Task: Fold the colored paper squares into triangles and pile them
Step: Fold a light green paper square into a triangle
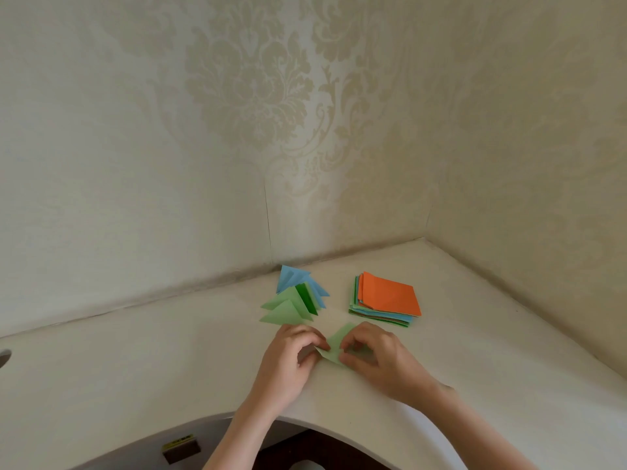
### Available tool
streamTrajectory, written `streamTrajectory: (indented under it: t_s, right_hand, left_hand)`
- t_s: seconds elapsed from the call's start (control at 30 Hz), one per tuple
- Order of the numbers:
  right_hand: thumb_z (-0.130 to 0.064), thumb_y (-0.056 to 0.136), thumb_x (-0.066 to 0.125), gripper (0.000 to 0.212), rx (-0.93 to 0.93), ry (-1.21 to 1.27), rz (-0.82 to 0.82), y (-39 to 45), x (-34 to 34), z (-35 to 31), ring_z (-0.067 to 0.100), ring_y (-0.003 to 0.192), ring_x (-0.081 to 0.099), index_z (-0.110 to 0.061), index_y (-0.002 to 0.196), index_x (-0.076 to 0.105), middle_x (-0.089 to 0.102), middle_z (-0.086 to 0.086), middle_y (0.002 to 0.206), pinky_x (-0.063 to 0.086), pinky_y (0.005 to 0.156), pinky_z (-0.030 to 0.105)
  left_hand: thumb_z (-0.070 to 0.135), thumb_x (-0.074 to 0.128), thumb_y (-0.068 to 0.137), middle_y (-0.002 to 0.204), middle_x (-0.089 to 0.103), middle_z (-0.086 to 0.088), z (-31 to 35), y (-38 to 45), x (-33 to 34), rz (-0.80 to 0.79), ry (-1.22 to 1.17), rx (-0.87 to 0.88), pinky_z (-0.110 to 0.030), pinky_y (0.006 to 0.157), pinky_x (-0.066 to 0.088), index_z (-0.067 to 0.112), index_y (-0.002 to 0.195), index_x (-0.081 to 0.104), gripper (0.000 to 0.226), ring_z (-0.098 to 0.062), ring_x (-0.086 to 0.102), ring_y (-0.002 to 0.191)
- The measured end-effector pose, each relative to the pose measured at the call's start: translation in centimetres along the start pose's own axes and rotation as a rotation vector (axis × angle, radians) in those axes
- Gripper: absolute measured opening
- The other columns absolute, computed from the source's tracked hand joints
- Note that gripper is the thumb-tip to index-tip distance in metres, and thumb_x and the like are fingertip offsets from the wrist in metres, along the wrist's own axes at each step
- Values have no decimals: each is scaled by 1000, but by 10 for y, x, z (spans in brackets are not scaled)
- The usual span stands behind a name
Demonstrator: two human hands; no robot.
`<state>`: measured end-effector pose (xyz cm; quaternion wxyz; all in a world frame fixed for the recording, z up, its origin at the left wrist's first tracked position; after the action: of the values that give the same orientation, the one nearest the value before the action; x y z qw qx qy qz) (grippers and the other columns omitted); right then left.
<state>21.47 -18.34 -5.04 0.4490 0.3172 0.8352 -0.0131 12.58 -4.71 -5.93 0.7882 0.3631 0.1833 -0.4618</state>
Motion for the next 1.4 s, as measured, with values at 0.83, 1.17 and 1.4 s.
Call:
streamTrajectory:
  t_s: [0.83, 1.17, 1.4]
  right_hand:
    - [-28, 79, 75, 21, 13, -43, 252, -8, -2, 8, -1, 91, 55, -20, 68, 60, 57, -11, 97, 36, 82, 4]
    - [-28, 77, 77, 32, 47, 1, 197, -2, -1, 16, -2, 98, 45, -21, 102, 61, 53, -11, 106, 36, 85, 9]
    - [-23, 83, 72, 54, 167, 53, 13, -2, -3, 18, 2, 99, 39, -30, 130, 46, 40, -19, 112, 32, 82, -1]
  left_hand:
    - [42, 74, 76, 69, 56, 20, 8, 9, 7, 87, 95, -103, -23, 74, 44, 33, 98, 63, 27, 1, 53, 75]
    - [38, 75, 75, 68, 55, 16, 3, 9, 9, 54, 64, -150, -26, 72, 45, 38, 94, 58, 25, 1, 53, 75]
    - [33, 73, 78, 75, 56, 15, 2, 8, 7, 21, 73, -136, -22, 71, 44, 34, 82, 63, 11, -1, 51, 80]
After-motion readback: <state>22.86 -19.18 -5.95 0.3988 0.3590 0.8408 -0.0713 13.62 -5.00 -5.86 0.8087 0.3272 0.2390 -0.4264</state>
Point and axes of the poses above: each hand's wrist, its own y-axis towards the middle knuckle, its own x-axis out of the palm, z = x × y, the point moved 7 cm from there along y, towards the middle knuckle
